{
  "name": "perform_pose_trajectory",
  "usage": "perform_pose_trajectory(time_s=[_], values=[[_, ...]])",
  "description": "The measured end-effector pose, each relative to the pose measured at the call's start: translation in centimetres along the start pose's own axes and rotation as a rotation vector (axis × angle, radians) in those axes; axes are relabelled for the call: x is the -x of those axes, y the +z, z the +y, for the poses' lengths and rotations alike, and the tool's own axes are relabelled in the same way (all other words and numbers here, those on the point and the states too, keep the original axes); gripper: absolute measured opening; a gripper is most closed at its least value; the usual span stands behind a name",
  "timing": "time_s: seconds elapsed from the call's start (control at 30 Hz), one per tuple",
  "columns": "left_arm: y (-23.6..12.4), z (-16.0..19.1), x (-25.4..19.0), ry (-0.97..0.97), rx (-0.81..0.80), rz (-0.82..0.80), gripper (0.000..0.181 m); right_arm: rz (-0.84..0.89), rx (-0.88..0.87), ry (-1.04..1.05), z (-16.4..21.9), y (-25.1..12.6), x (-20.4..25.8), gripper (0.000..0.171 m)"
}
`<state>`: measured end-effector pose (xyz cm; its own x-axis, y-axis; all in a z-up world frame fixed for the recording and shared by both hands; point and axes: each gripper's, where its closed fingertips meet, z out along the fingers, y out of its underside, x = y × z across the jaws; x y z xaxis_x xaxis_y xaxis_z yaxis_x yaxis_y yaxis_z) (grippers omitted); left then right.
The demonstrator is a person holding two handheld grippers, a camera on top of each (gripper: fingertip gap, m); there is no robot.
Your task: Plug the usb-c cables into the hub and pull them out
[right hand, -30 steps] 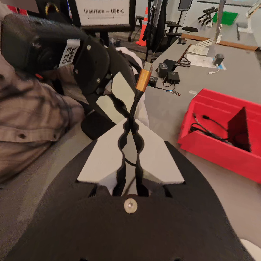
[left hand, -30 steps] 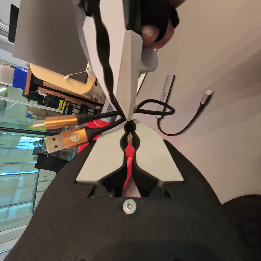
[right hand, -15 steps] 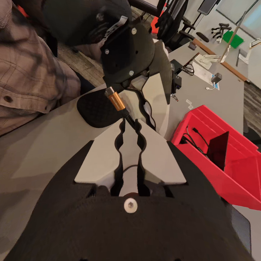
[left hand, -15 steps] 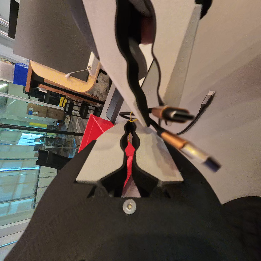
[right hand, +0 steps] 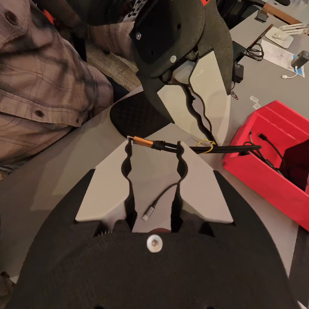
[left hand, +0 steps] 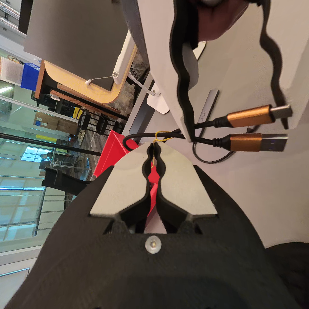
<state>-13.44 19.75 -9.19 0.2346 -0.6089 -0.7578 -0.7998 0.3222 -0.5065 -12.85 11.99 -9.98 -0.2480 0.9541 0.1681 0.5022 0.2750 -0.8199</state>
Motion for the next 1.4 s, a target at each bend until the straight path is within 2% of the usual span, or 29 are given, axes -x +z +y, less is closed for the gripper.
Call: perform_pose_trajectory(time_s=[0.2, 0.4, 0.7, 0.8, 0.87, 0.93, 1.0, 1.07, 1.4], values=[[-0.3, -0.2, 0.6, -0.054, -0.017, -0.011, 0.001, -0.032, -0.011, 0.044, -0.2, -0.1, 0.2, 0.053], [-0.6, -0.7, 0.6, -0.104, -0.045, 0.016, 0.001, -0.023, 0.034, 0.127, 1.3, 0.2, -0.6, 0.061], [-1.2, -2.0, -0.3, -0.145, -0.129, 0.098, 0.001, 0.016, 0.004, 0.159, 1.7, 0.2, -1.9, 0.05], [-1.2, -2.1, -0.2, -0.161, -0.136, 0.105, 0.001, 0.021, -0.015, 0.172, 1.4, 0.3, -2.0, 0.059], [-1.3, -2.3, -0.1, -0.181, -0.145, 0.118, 0.001, 0.041, 0.033, 0.184, 2.2, 0.5, -2.3, 0.069], [-1.6, -2.6, 0.0, -0.196, -0.168, 0.131, 0.001, 0.048, -0.003, 0.198, 1.8, 0.5, -2.7, 0.079], [-1.9, -2.8, -0.3, -0.165, -0.188, 0.149, 0.001, 0.055, -0.055, 0.195, 1.0, 0.2, -3.0, 0.079], [-2.1, -3.0, -0.8, -0.133, -0.194, 0.161, 0.001, 0.048, -0.113, 0.199, 0.2, -0.1, -3.1, 0.087], [-2.7, -3.7, -2.4, -0.003, -0.209, 0.223, 0.001, -0.119, -0.322, 0.182, -2.8, -0.8, -0.8, 0.105]])
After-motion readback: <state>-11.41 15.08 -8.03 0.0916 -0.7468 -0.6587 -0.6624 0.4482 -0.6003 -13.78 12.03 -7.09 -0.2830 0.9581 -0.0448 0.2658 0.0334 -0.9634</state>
